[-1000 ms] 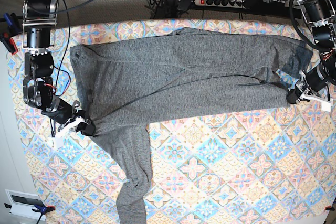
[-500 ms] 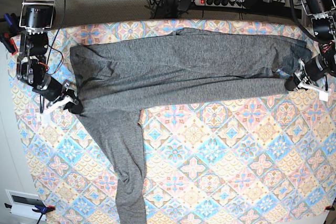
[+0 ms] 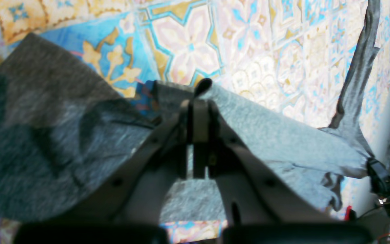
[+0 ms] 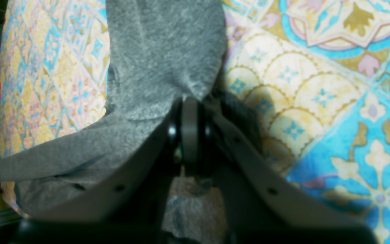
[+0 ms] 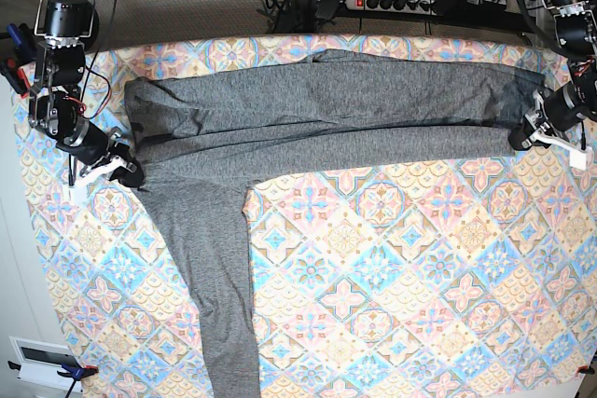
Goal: Layout the t-shirt on the table in an organized manner, then fold the t-shirt properly
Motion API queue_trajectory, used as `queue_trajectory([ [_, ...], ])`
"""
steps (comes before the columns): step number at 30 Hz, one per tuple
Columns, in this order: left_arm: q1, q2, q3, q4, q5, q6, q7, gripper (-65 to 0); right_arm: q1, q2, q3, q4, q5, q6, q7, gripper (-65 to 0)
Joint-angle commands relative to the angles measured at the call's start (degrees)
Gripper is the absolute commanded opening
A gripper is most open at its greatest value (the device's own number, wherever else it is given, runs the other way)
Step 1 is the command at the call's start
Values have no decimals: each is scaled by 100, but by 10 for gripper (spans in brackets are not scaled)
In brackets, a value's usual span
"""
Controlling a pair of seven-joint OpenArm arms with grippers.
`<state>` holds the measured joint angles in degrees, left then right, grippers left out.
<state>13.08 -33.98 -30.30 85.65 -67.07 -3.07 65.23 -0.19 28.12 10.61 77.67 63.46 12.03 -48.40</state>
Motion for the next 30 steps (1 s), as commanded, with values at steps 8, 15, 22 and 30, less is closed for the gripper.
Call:
queue_trajectory([
  [8, 76, -123, -16, 73, 127, -23, -48, -650, 49, 129, 33, 70, 93, 58, 106, -649],
  [15, 76, 123, -16, 73, 610, -23, -48, -650, -65, 102, 33, 70, 93, 58, 106, -648],
  [22, 76, 308, -16, 73, 654, -23, -48, -650, -65, 102, 33, 62, 93, 58, 106, -646],
  [30, 76, 316, -7, 73, 654, -14, -48, -650, -65, 102, 33, -114, 85, 58, 106, -645],
])
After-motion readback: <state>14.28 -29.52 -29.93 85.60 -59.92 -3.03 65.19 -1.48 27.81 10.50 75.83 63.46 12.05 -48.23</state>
